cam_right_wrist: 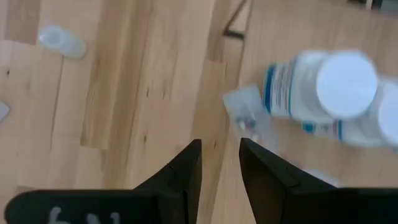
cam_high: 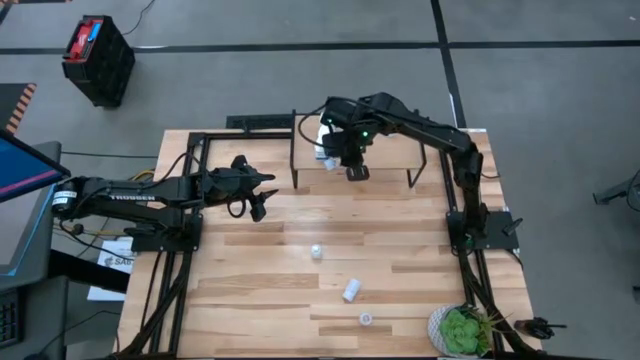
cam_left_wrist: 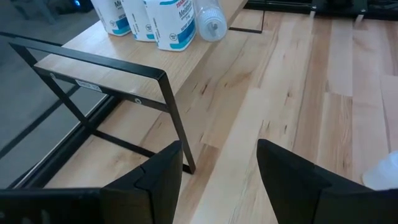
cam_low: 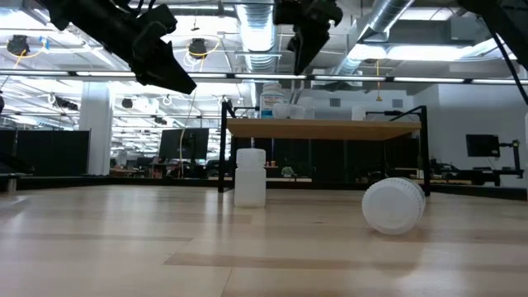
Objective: Pick and place medicine bottles onto shelf by color
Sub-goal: Put the left transparent pill bottle on the shelf aligned with the other transparent bottle
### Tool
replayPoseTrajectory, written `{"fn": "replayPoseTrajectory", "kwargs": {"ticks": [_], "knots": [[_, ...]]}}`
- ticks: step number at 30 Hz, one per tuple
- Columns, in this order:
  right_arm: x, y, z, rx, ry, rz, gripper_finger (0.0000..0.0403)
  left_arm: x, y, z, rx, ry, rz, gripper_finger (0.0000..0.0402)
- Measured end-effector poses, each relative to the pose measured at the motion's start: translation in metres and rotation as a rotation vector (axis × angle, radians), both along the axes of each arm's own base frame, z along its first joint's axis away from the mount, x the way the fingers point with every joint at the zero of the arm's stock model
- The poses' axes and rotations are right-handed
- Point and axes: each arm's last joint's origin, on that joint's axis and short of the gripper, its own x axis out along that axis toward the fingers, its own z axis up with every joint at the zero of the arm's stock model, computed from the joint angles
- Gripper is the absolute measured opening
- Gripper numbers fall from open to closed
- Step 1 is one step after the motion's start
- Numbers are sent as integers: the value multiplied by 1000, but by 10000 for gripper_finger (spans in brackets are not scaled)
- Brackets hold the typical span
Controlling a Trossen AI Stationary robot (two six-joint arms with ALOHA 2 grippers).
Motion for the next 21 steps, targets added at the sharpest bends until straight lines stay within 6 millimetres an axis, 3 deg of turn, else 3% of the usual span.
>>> {"fn": "replayPoseTrajectory", "kwargs": {"ticks": [6, 12, 17, 21], "knots": [[4, 13, -1, -22, 6, 95, 143, 0, 0, 0, 4, 2, -3, 194], [7, 21, -1, -48, 9, 113, 200, 0, 0, 0, 19, 9, -11, 194], [15, 26, -15, -63, 23, 124, 256, 0, 0, 0, 17, 8, -10, 194], [16, 28, -25, -58, 53, 122, 265, -1, 0, -1, 43, 41, -27, 194]]}}
